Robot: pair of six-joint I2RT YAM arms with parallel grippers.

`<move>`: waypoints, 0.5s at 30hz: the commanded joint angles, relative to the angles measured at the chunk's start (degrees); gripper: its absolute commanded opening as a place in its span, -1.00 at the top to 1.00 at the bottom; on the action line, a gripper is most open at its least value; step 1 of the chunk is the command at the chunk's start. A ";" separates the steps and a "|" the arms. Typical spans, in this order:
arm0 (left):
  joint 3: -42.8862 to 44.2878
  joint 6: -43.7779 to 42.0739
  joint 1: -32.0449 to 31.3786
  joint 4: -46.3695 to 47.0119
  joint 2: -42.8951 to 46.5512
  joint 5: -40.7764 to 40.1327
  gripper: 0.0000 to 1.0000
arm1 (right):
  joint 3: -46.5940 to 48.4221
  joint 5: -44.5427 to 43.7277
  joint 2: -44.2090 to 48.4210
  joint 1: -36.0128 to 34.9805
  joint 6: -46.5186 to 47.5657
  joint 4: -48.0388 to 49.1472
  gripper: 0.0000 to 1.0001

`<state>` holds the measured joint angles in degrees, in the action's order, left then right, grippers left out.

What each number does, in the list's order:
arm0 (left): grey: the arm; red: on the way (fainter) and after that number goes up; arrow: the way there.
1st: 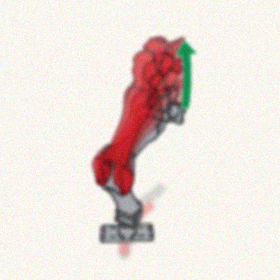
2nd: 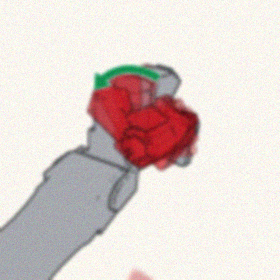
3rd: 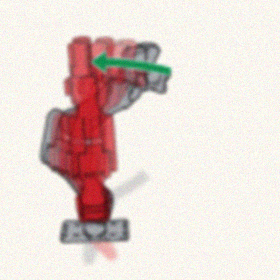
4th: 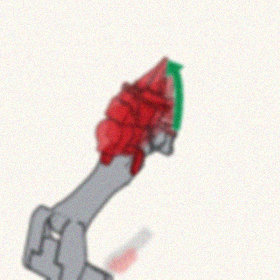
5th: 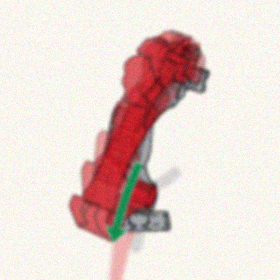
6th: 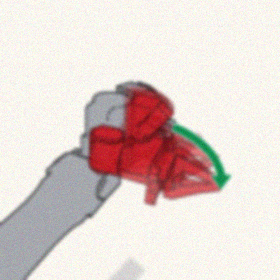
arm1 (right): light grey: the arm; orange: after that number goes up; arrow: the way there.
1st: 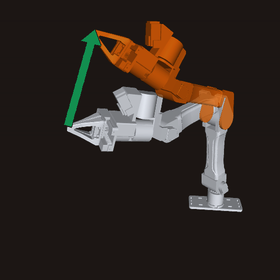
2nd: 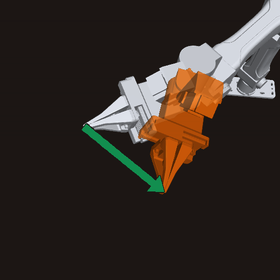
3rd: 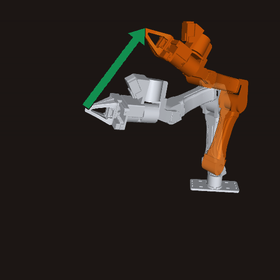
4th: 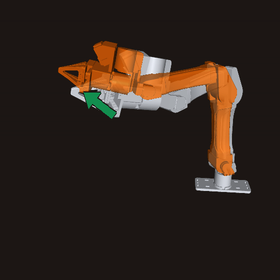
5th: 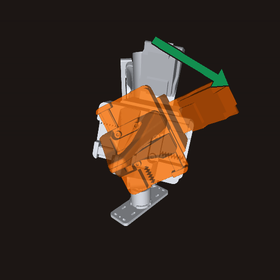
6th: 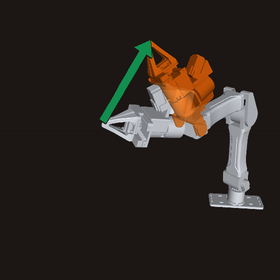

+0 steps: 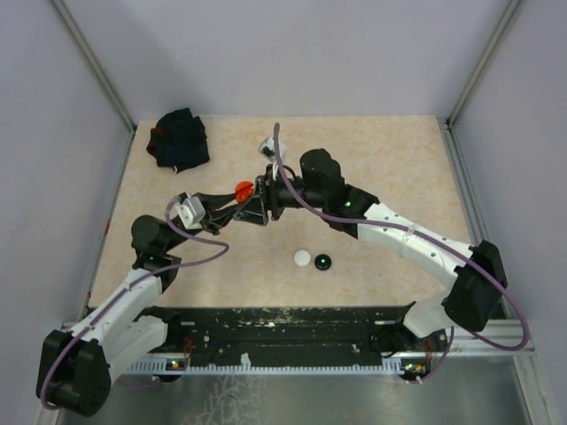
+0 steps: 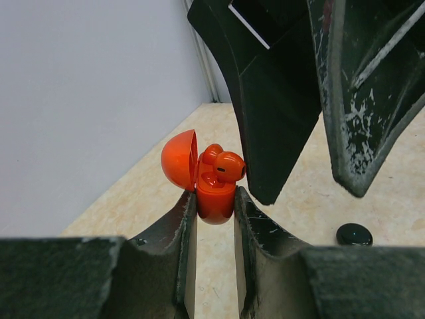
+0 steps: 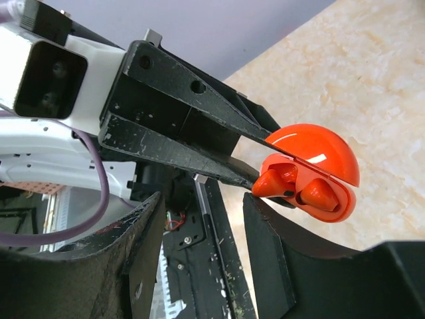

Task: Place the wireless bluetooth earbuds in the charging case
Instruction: Adjust the earbud with the charging case.

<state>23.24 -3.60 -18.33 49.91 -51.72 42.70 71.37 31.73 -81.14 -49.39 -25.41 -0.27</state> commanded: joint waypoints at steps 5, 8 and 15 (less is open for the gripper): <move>1.94 0.70 -0.13 0.52 -0.13 2.05 0.99 | 3.64 -3.36 -0.44 -0.93 -0.37 4.03 -0.01; 2.03 0.52 -0.13 0.45 -0.30 2.91 0.99 | 3.87 -4.42 -0.41 -0.89 -1.11 4.77 -0.01; 3.31 -0.70 -0.22 -1.98 -1.47 7.61 1.00 | 6.70 -1.80 -1.55 -0.93 -2.53 4.31 0.00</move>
<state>24.08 -3.90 -18.20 49.43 -52.60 43.94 72.55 29.91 -82.46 -49.87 -27.24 -0.95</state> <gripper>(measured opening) 0.288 0.504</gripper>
